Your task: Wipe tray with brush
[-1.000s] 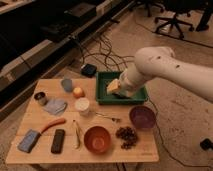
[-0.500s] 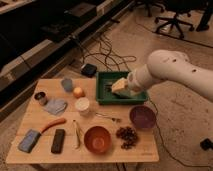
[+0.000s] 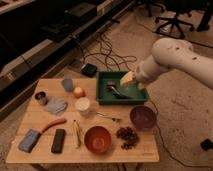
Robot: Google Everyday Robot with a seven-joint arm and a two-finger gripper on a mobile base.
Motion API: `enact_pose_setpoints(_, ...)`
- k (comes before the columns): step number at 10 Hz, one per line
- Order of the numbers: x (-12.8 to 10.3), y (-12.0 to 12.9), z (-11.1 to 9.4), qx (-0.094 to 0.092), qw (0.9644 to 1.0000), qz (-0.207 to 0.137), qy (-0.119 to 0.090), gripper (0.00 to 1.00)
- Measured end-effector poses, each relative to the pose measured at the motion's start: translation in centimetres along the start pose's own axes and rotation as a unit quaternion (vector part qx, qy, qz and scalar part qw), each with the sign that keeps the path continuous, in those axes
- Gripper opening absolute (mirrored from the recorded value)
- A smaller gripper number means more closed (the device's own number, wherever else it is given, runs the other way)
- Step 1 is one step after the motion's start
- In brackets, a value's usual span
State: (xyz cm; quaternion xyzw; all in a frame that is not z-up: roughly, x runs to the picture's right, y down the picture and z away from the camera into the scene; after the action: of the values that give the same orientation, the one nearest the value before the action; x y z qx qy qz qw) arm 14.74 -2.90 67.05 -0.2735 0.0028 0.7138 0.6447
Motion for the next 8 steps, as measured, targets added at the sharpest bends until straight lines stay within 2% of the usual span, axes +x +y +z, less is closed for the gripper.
enact_pose_setpoints(1,-0.6,-2.5,-0.4,-0.011,0.9999,0.001,0.008,0.65)
enact_pose_setpoints(2,-1.5,-3.8,0.0,-0.022,0.9996,-0.008,0.018,0.65)
enact_pose_setpoints(4,-2.5,-6.1,0.6,-0.034,0.9988,-0.027,0.020,0.65)
enact_pose_setpoints(5,-2.5,-6.8,0.8,-0.035,0.9987,-0.029,0.021,0.65)
enact_pose_setpoints(8,-2.6,-6.4,0.9,-0.035,0.9986,-0.033,0.022,0.65)
